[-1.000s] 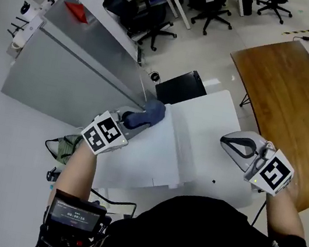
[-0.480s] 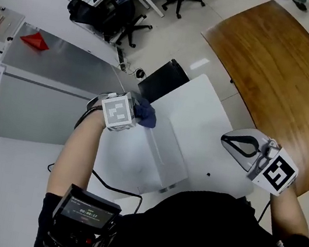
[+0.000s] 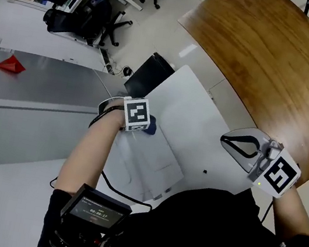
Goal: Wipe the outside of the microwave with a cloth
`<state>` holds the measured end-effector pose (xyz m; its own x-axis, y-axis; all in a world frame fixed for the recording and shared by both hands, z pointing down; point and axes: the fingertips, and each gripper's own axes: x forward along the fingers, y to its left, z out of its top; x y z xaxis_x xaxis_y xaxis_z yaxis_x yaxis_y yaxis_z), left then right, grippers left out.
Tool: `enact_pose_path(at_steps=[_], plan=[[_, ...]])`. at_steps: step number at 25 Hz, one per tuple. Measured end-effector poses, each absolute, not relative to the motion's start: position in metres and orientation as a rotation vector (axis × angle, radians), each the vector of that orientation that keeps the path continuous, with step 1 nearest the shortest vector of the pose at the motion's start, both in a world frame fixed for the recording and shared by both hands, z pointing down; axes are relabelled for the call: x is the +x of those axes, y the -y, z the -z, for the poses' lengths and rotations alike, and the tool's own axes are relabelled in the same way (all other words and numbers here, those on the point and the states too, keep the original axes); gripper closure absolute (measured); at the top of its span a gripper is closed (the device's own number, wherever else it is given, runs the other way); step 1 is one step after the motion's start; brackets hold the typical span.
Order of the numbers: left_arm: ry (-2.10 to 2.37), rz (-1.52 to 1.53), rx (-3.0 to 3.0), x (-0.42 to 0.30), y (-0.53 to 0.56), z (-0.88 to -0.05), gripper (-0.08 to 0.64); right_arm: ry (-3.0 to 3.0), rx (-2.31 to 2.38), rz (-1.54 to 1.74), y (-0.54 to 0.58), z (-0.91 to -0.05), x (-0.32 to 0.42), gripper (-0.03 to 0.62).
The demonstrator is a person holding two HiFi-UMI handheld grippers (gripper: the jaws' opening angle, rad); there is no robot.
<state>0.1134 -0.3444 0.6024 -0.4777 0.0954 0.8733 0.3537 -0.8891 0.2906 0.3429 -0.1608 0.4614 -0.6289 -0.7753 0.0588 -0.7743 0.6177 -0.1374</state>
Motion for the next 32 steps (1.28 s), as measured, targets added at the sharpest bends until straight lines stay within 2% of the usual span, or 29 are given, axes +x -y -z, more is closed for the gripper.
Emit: enact_pose_path(at_steps=[6,14,17,20,24,29,32], plan=[[0.829,2.657,-1.135,0.101,0.348,-0.658,0.505,-2.727,-1.506,0.379,0.138,-0.496,0.380,0.586],[0.889,2.636,-0.916,0.093,0.340,-0.702,0.505,-2.674,-1.590,0.448,0.105,-0.516,0.390,0.586],[0.896,2.557,-1.055,0.118,0.327,-0.672,0.504,-2.675,-1.575,0.424,0.107,-0.511,0.390,0.586],[0.839,2.425,-1.296,0.162,0.306,-0.593,0.503,-2.687,-1.539,0.380,0.113,-0.498,0.392,0.586],[0.747,2.335,-1.315,0.149,0.296,-0.505,0.503,-2.735,-1.462,0.269,0.127,-0.457,0.365,0.586],[0.752,2.473,-1.194,0.106,0.291,-0.533,0.503,-2.765,-1.387,0.200,0.151,-0.446,0.352,0.586],[0.800,2.534,-1.093,0.105,0.286,-0.559,0.504,-2.755,-1.403,0.230,0.149,-0.456,0.359,0.586]])
